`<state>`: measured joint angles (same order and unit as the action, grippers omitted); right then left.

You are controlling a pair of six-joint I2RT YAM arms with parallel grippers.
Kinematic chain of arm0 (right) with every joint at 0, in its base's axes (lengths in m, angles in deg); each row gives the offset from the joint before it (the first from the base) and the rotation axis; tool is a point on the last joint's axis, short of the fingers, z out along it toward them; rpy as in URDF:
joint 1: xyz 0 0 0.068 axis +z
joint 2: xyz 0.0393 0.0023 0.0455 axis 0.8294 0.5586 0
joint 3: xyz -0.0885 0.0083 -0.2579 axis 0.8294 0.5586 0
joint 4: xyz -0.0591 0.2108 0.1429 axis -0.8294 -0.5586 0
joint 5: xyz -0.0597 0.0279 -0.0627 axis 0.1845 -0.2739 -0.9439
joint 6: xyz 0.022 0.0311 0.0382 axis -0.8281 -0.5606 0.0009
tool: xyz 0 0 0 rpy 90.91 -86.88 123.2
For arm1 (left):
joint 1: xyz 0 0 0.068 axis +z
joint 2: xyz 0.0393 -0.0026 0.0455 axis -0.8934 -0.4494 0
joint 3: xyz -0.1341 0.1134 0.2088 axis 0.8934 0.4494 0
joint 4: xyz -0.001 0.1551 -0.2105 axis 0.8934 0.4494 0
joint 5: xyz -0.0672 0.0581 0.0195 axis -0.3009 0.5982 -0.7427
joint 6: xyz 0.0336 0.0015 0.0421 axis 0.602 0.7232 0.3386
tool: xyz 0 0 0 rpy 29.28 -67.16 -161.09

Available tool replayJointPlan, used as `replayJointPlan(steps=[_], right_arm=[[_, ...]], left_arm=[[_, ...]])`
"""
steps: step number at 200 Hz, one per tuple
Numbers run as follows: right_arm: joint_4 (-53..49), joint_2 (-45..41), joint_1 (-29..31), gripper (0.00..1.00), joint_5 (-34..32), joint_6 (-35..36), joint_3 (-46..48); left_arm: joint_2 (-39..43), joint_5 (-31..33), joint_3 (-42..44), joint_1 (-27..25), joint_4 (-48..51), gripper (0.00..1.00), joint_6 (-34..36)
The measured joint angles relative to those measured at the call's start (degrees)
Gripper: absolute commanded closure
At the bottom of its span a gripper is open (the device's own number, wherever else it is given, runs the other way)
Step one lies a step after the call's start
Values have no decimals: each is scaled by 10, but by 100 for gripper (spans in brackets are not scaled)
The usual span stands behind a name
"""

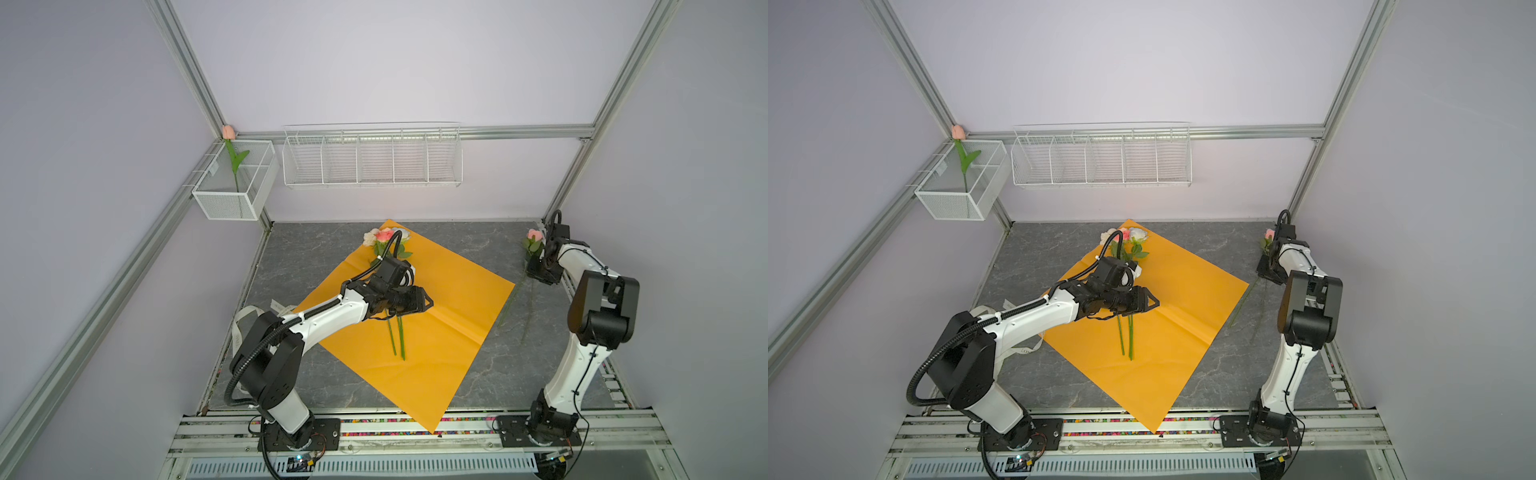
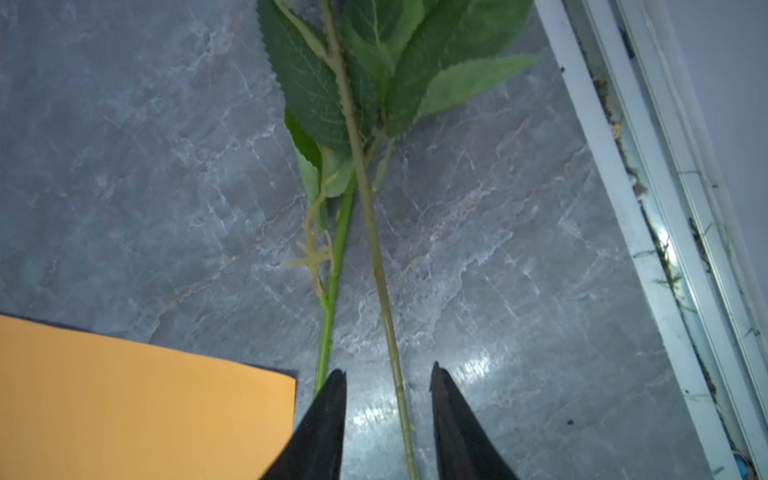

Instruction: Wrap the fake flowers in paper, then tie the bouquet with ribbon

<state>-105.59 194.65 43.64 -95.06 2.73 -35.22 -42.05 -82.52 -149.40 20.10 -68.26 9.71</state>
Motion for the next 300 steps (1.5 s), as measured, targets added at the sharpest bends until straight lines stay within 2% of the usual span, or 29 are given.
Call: replayJointPlan(steps=[66,74,84,92,110,132,153,175,183,207,225,255,270,300], right_arm=[[-3,59,-10,76,17,16,-30],[-3,61,-11,83,20,17,-30],[-3,62,-11,85,22,19,-30],[-3,62,-12,93,23,23,-30],[-1,60,-12,93,25,26,-27],[1,20,-8,93,32,30,3],[-1,-56,9,93,39,29,23],[12,-142,68,93,49,23,34],[24,-168,106,93,57,15,41],[51,-181,210,93,86,-17,61],[64,-144,296,93,101,-48,63],[73,-43,404,93,113,-89,22],[75,12,440,93,112,-105,-26],[77,62,465,92,108,-125,-84]], left_arm=[[-10,-1,-4,0,9,45,0],[-11,-1,-4,0,10,45,0],[-13,-1,-5,0,12,45,0],[-14,-2,-6,0,12,45,0],[-14,-1,-6,0,14,45,0],[-10,13,-6,0,17,43,0],[18,54,0,0,23,39,0],[80,104,22,9,28,35,0],[107,117,34,20,30,34,-1],[184,156,76,75,42,29,-4],[240,198,115,110,60,20,-5],[333,241,177,128,91,18,-7],[367,252,198,132,101,18,-13],[392,259,220,133,115,18,-23]])
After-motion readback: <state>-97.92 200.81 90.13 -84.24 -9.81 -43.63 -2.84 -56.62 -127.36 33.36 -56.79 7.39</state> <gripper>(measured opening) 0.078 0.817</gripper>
